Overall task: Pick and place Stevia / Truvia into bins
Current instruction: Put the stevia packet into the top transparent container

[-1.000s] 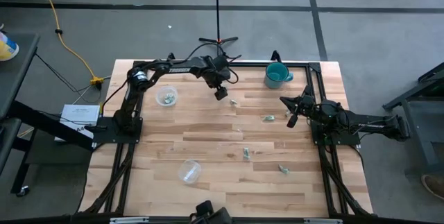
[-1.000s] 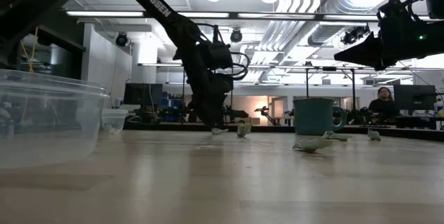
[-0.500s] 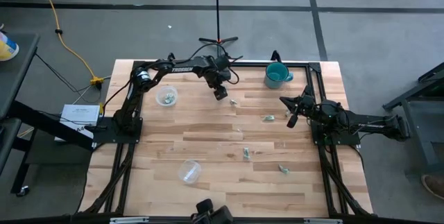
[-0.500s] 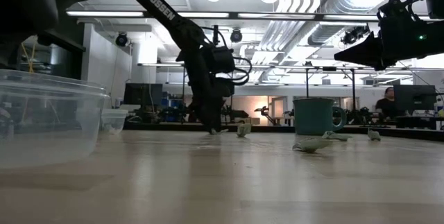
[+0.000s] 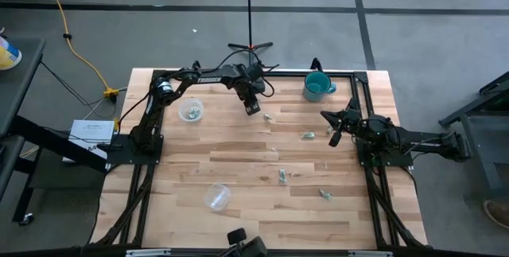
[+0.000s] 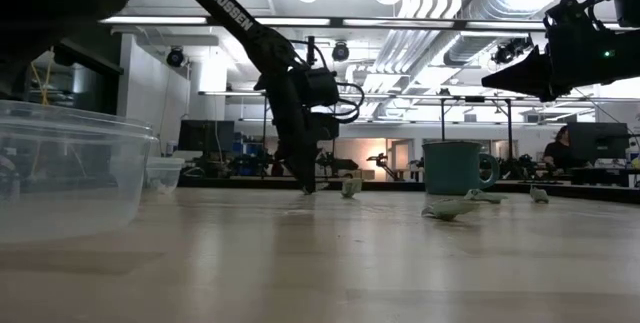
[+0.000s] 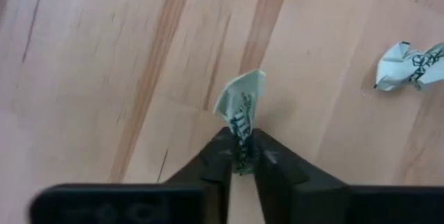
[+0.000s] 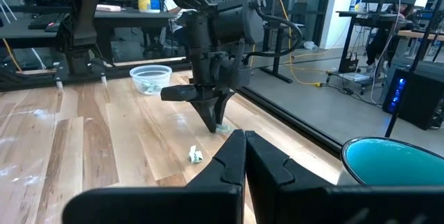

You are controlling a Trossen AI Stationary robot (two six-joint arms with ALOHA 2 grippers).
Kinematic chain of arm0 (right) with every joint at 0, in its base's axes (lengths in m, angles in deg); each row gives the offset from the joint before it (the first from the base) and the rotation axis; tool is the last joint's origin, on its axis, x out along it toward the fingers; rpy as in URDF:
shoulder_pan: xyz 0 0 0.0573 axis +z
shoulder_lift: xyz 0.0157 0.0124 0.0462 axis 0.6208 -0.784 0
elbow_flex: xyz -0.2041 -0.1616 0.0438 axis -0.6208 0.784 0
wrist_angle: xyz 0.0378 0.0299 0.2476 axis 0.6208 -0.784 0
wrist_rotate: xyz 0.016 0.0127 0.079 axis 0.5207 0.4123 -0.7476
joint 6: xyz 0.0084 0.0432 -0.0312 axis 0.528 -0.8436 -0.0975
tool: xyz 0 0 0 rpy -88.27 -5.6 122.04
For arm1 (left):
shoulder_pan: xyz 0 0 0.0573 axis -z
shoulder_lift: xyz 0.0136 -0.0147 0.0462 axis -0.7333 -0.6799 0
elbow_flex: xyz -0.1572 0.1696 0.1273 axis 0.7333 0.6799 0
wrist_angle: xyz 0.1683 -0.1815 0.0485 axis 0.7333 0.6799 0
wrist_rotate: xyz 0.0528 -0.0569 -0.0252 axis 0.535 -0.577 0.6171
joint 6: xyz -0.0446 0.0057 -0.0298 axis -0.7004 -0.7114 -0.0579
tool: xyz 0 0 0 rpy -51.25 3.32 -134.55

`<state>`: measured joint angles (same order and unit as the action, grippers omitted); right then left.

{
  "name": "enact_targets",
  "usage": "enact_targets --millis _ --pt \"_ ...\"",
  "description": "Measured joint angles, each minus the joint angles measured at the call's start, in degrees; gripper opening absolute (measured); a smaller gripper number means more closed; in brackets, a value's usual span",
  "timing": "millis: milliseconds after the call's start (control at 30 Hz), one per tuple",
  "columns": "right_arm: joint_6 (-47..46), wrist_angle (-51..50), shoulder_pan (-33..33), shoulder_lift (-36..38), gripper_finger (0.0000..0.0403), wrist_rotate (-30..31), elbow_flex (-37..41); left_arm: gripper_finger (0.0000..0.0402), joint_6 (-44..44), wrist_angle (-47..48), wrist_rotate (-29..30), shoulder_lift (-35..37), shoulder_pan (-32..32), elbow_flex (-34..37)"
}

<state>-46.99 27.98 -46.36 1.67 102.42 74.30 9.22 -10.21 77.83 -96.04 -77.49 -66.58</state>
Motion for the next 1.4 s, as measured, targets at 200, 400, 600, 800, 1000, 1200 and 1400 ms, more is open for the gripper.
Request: enact_targets --millis 200,400,600,800,1000,1200,1400 --pt "-0.02 0.02 0.00 0.00 0.0000 0.00 0.00 0.0021 0.56 1.07 -0.30 0.00 -0.01 0.00" --pt "-0.13 0.04 0.00 0.00 0.0000 0.00 0.00 0.0031 2.78 5.26 -0.05 0.56 0.55 -0.01" --pt "-1.56 0.07 0.00 0.00 0.0000 0.07 0.00 0.0021 3.88 10.09 0.15 4.47 3.71 0.13" --pt "-4.76 0.01 0.00 0.00 0.0000 0.12 0.00 0.0021 2.44 19.50 7.43 9.69 9.16 0.90" --pt "-7.04 -0.22 0.00 0.00 0.0000 -0.22 0.00 0.0021 -0.87 36.09 13.59 15.00 12.84 1.44" --pt "-7.06 -0.41 0.00 0.00 0.0000 -0.47 0.02 0.0021 -7.21 41.40 16.34 22.63 12.75 1.42" --pt "-7.06 -0.50 0.00 -0.02 0.0000 -0.69 0.00 0.0021 -10.16 42.95 18.40 31.59 11.93 4.62"
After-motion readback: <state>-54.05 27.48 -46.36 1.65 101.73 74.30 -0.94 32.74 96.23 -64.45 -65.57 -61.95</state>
